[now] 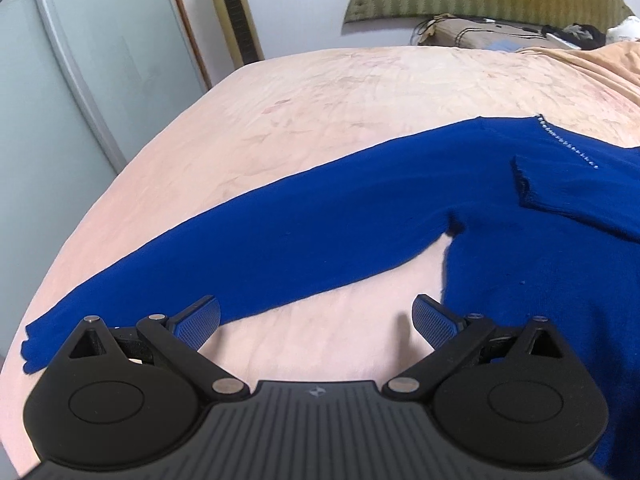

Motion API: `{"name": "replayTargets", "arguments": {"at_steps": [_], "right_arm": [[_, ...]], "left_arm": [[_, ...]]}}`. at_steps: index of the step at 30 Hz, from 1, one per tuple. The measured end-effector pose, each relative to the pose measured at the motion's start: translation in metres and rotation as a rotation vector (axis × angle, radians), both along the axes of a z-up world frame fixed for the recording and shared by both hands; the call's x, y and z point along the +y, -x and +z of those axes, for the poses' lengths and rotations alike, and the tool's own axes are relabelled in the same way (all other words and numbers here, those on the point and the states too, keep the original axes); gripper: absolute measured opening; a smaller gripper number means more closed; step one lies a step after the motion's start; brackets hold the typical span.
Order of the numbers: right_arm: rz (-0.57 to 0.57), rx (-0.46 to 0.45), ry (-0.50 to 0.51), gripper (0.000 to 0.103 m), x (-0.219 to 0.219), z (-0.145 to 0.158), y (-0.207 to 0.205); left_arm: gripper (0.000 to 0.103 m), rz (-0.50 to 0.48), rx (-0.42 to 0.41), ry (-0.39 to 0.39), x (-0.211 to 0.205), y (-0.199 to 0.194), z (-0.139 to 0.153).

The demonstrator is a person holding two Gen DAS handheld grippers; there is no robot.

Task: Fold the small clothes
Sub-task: 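Fold the held sleeve across the sweater body and open the right tool, then grasp the cuff of the other sleeve with the left tool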

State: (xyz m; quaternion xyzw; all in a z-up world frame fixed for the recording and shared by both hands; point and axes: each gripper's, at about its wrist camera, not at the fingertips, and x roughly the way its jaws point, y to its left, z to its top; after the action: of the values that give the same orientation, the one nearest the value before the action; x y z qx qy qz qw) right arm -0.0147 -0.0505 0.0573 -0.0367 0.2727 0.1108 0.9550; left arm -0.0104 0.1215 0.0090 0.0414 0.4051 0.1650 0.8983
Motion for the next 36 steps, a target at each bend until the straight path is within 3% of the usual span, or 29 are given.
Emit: {"name": "replayTargets", "arguments": {"at_steps": [5, 9, 11, 13, 17, 21, 23, 24, 31, 32, 34, 36], "right_arm": [[-0.044, 0.015, -0.068, 0.096, -0.033, -0.004, 0.001], [-0.048, 0.002, -0.102, 0.096, -0.045, -0.006, 0.003], [-0.031, -0.005, -0.114, 0.097, -0.045, -0.006, 0.007], [-0.015, -0.007, -0.12, 0.098, -0.044, -0.008, 0.01], [0.005, 0.005, -0.129, 0.099, -0.04, -0.012, 0.013], [0.017, 0.017, -0.143, 0.099, -0.036, -0.014, 0.014], [0.024, 0.016, -0.139, 0.099, -0.034, -0.015, 0.014], [0.027, 0.015, -0.137, 0.099, -0.032, -0.015, 0.015], [0.027, 0.014, -0.126, 0.1, -0.029, -0.015, 0.015], [0.025, 0.015, -0.126, 0.1, -0.029, -0.015, 0.015], [0.022, 0.021, -0.125, 0.1, -0.029, -0.016, 0.014], [0.023, 0.023, -0.124, 0.1, -0.029, -0.016, 0.014]], "left_arm": [[0.103, 0.027, -0.002, -0.021, 0.002, 0.006, 0.002], [0.103, 0.085, -0.047, 0.034, 0.023, 0.018, 0.008], [0.103, 0.16, -0.094, 0.084, 0.048, 0.029, 0.013], [0.103, 0.252, -0.137, 0.166, 0.078, 0.042, 0.014], [0.103, 0.437, -0.23, 0.409, 0.144, 0.078, 0.007], [0.103, 0.558, -0.268, 0.577, 0.189, 0.105, -0.007], [0.103, 0.616, -0.311, 0.723, 0.212, 0.118, -0.02], [0.103, 0.635, -0.369, 0.76, 0.22, 0.125, -0.021], [0.102, 0.771, -0.547, 0.967, 0.27, 0.138, -0.037], [0.097, 0.792, -0.57, 0.987, 0.276, 0.135, -0.038], [0.076, 0.842, -0.592, 0.992, 0.283, 0.132, -0.038], [0.033, 0.864, -0.582, 1.003, 0.291, 0.129, -0.04]]}}
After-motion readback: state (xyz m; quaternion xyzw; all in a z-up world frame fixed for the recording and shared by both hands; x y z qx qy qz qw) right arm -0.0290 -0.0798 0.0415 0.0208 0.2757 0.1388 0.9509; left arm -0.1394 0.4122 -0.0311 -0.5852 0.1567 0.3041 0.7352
